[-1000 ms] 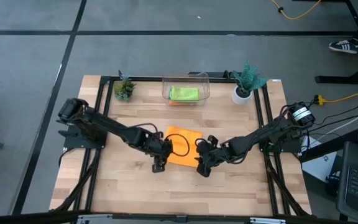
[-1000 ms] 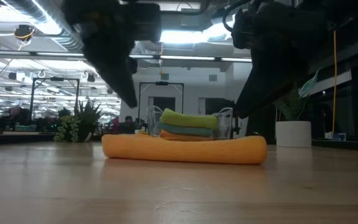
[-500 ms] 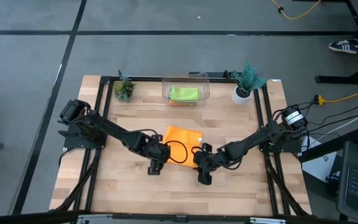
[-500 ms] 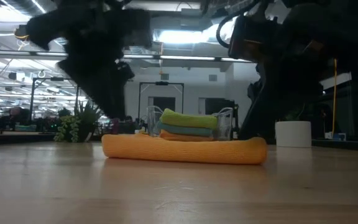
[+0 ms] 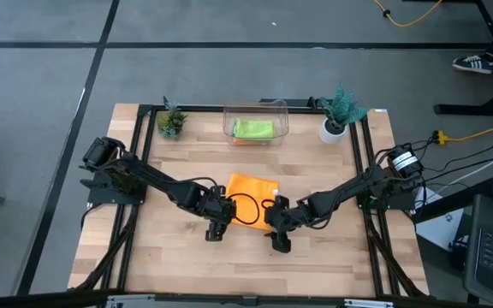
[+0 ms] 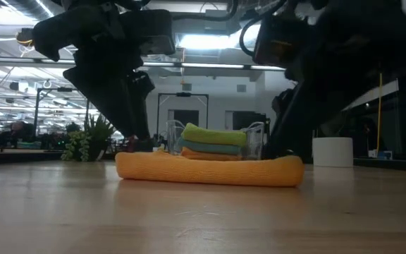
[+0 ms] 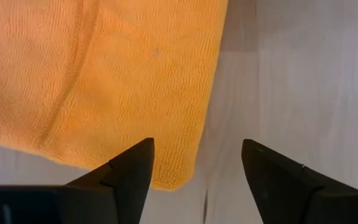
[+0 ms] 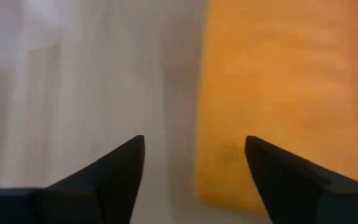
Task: Fold microfiber towels
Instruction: Fold the orange towel
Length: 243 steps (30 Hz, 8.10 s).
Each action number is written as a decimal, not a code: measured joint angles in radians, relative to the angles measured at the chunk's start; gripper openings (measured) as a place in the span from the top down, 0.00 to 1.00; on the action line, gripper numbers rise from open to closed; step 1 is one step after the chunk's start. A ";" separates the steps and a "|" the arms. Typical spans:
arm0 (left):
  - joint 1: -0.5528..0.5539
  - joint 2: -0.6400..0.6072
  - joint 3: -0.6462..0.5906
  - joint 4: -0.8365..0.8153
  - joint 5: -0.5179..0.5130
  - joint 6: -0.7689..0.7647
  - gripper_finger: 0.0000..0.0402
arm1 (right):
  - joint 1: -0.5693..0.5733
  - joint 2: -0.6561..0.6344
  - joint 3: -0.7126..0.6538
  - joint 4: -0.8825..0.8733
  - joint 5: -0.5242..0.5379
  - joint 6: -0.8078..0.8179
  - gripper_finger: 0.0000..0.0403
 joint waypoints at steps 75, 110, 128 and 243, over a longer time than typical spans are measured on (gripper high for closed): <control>0.017 0.157 -0.005 -0.002 -0.102 -0.060 0.71 | 0.036 0.129 -0.001 -0.003 0.203 0.005 0.56; -0.053 -0.024 0.121 -0.143 0.278 -0.386 1.00 | 0.091 0.092 0.363 -0.405 -0.064 0.301 0.97; 0.060 0.053 0.122 -0.140 0.223 -0.206 1.00 | 0.039 0.091 0.359 -0.558 0.069 0.367 0.97; 0.228 -1.543 -1.044 0.588 0.151 0.129 0.63 | -0.367 0.389 0.490 -0.420 -0.785 -0.363 0.51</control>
